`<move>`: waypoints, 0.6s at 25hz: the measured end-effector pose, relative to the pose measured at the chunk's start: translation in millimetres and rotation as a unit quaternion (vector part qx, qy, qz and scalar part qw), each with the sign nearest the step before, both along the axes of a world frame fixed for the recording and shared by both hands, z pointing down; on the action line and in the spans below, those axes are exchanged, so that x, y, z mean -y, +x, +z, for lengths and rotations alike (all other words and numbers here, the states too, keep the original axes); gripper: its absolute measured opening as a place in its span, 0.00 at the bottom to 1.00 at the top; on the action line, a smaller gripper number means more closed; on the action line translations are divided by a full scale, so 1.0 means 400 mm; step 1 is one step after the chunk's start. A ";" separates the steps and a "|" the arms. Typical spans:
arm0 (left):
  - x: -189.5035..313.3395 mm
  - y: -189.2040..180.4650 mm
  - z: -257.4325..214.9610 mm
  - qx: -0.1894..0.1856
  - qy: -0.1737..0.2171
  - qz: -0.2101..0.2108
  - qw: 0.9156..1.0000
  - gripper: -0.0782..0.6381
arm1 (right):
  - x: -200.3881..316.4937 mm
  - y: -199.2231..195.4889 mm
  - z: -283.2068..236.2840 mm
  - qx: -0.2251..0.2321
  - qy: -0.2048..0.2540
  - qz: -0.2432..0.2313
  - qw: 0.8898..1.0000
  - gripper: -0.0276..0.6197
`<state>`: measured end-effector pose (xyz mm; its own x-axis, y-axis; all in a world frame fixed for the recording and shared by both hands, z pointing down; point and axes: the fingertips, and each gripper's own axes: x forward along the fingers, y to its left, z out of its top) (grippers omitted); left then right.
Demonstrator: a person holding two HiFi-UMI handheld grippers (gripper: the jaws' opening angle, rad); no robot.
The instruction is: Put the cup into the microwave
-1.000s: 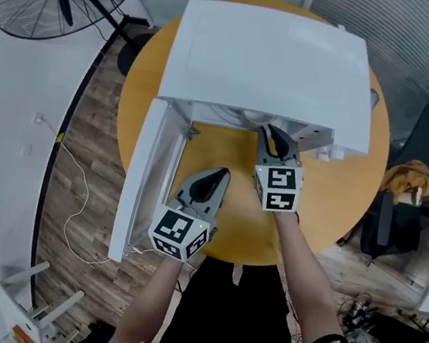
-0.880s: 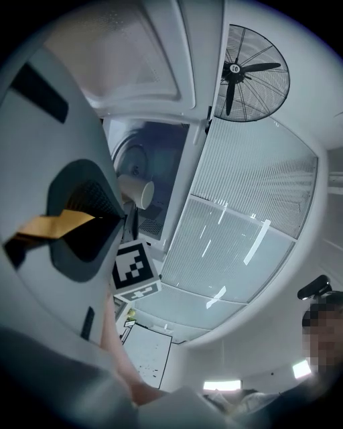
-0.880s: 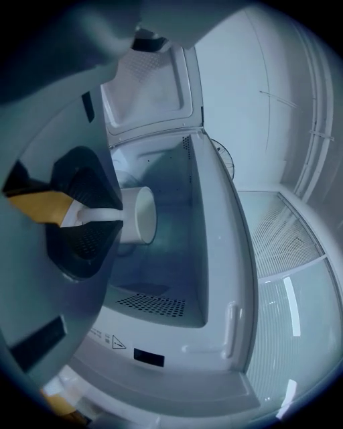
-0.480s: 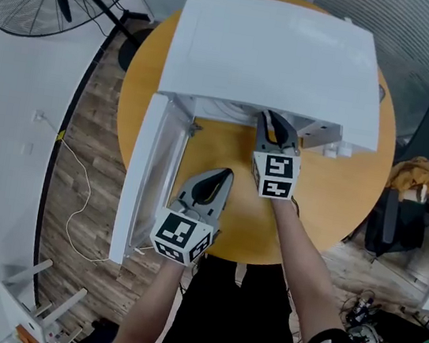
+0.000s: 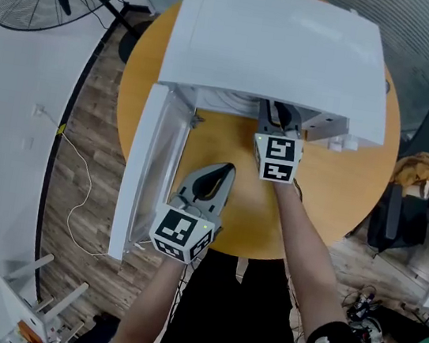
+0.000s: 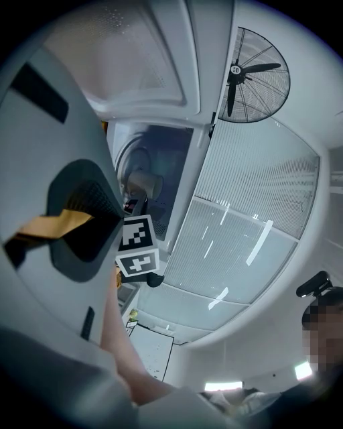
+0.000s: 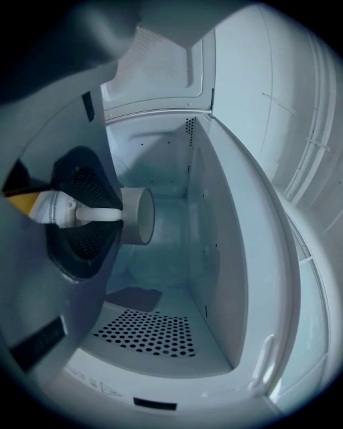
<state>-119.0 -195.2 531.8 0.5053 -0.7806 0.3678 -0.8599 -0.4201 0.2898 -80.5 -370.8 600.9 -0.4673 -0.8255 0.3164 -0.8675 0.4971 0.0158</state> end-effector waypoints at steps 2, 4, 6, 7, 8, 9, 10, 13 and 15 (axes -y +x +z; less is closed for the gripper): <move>-0.001 -0.001 -0.002 -0.001 0.000 -0.001 1.000 0.10 | 0.008 -0.002 -0.001 -0.001 0.001 0.001 1.000 0.14; -0.001 -0.005 -0.004 -0.001 0.000 -0.003 1.000 0.10 | 0.013 -0.007 -0.002 0.001 0.001 0.001 1.000 0.14; -0.002 -0.006 -0.006 -0.003 0.000 -0.005 1.000 0.10 | 0.016 -0.011 -0.001 0.000 0.001 -0.002 1.000 0.14; -0.002 -0.006 -0.008 -0.004 0.000 -0.006 1.000 0.10 | 0.017 -0.012 0.000 -0.002 0.001 -0.004 1.000 0.14; -0.002 -0.005 -0.009 -0.005 0.000 -0.006 1.000 0.10 | 0.020 -0.014 0.000 -0.004 0.001 -0.007 1.000 0.14; -0.001 -0.006 -0.010 -0.007 0.001 -0.007 1.000 0.10 | 0.024 -0.017 0.000 -0.006 0.001 -0.009 1.000 0.14; -0.001 -0.006 -0.011 -0.008 0.000 -0.007 1.000 0.10 | 0.028 -0.019 0.000 -0.008 0.001 -0.012 1.000 0.14; -0.006 -0.008 -0.009 -0.008 -0.001 -0.009 1.000 0.10 | 0.031 -0.025 0.000 -0.015 0.001 -0.017 1.000 0.16; -0.011 -0.007 -0.011 -0.008 -0.001 -0.009 1.000 0.10 | 0.028 -0.026 0.001 -0.014 -0.003 -0.019 1.000 0.18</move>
